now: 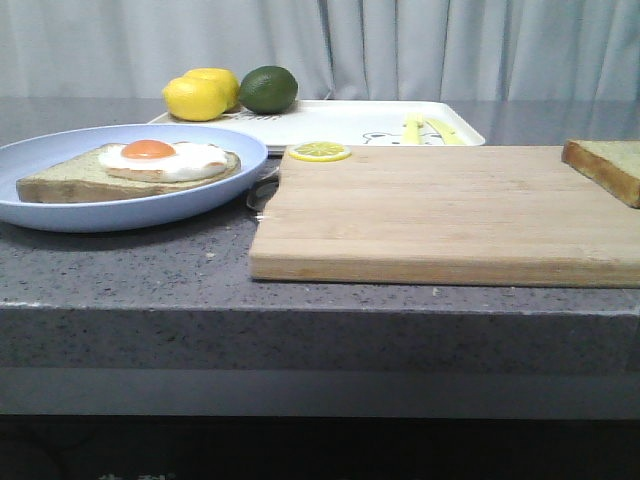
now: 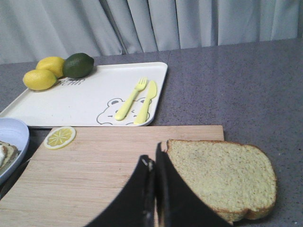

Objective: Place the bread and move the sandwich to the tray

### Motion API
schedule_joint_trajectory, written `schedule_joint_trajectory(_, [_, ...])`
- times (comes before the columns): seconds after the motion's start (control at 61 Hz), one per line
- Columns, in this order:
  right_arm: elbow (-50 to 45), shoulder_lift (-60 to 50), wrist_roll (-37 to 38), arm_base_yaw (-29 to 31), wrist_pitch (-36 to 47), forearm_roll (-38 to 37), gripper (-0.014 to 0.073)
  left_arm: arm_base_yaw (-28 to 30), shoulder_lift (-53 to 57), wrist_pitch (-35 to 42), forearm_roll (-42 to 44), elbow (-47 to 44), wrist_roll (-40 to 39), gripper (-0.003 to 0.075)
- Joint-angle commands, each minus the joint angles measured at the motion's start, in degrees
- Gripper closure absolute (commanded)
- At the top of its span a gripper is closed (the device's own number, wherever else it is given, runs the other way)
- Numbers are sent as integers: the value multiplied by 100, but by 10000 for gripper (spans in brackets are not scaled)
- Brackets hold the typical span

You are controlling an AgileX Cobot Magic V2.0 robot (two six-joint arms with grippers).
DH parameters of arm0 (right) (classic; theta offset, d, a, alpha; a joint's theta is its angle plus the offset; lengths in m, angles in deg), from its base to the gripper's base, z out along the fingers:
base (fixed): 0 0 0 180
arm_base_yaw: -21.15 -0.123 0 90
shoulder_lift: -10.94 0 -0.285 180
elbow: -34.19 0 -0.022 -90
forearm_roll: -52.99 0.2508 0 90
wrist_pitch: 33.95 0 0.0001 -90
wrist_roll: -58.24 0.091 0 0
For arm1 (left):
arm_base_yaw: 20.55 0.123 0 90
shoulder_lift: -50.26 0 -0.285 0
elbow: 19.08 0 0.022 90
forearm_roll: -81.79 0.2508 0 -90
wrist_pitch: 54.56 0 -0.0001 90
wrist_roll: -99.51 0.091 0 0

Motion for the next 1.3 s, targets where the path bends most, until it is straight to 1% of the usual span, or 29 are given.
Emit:
schedule_joint_trajectory(0.0, [256,277,-41,1,572,46,617,4,-324,574,64,257,-72,741])
schedule_joint_trajectory(0.049, [256,325,-41,1,646,46,558,4,-382,664,64,257,-72,738])
schedule_joint_trajectory(0.082, [256,325,-41,1,668,46,494,4,-397,755,64,257,-72,722])
schedule_joint_trajectory(0.115, [256,325,-41,1,673,46,416,4,-397,825,64,257,-72,687])
schedule_joint_trajectory(0.131, [256,325,-41,1,673,46,363,4,-397,857,64,257,-72,666])
schedule_joint_trajectory(0.148, [256,325,-41,1,667,46,326,4,-397,903,64,257,-72,630])
schedule_joint_trajectory(0.164, [256,325,-41,1,667,46,271,4,-397,928,64,257,-72,602])
schedule_joint_trajectory(0.197, [256,325,-41,1,646,46,181,4,-397,991,64,257,-72,518])
schedule_joint_trajectory(0.213, [256,325,-41,1,637,46,146,4,-397,1019,64,257,-72,461])
schedule_joint_trajectory(0.23, [256,325,-41,1,637,46,99,4,-397,1029,64,257,-72,422])
schedule_joint_trajectory(0.246, [256,325,-41,1,637,46,69,4,-397,1053,64,257,-72,383])
schedule_joint_trajectory(0.262, [256,325,-41,1,637,46,30,4,-397,1054,64,257,-72,325])
schedule_joint_trajectory(0.295, [256,325,-41,1,637,46,-13,4,-397,1097,64,257,-72,241])
schedule_joint_trajectory(0.328, [256,325,-41,1,650,46,-52,4,-397,1110,64,257,-72,179])
schedule_joint_trajectory(0.344, [256,325,-41,1,660,46,-68,4,-397,1110,64,257,-72,161])
schedule_joint_trajectory(0.361, [256,325,-41,1,685,46,-71,4,-397,1110,64,257,-72,142])
schedule_joint_trajectory(0.393, [256,330,-41,1,743,46,-66,4,-397,1110,64,257,-72,128])
schedule_joint_trajectory(0.525, [305,339,-41,1,697,46,-66,4,-397,1138,64,257,-72,148])
schedule_joint_trajectory(0.672, [601,663,-41,18,248,41,-64,4,-407,995,-257,257,-72,159])
schedule_joint_trajectory(0.77, [919,1014,-41,43,-59,3,-51,-7,-435,810,-257,257,-72,159])
schedule_joint_trajectory(0.836, [1153,1256,-35,191,-234,-48,-50,-7,-506,721,-257,257,-72,159])
schedule_joint_trajectory(0.885, [1335,1483,50,472,-370,-144,-50,-7,-572,678,-257,257,-72,159])
schedule_joint_trajectory(0.902, [1448,1601,124,718,-458,-198,-50,-7,-619,678,-257,257,-72,159])
schedule_joint_trajectory(0.984, [1690,2017,161,1440,-610,-348,-50,-7,-689,692,-257,257,-72,159])
schedule_joint_trajectory(1.098, [1931,2647,278,2282,-516,-264,-50,-7,-716,703,-266,257,-72,159])
schedule_joint_trajectory(1.164, [2176,3096,279,2617,-670,-43,-50,-7,-716,747,-266,257,-72,162])
schedule_joint_trajectory(1.213, [2466,3443,274,2790,-1101,65,-50,-7,-716,775,-266,257,-72,170])
schedule_joint_trajectory(1.279, [2808,3927,222,2864,-1706,65,-50,-7,-716,789,-266,257,-72,178])
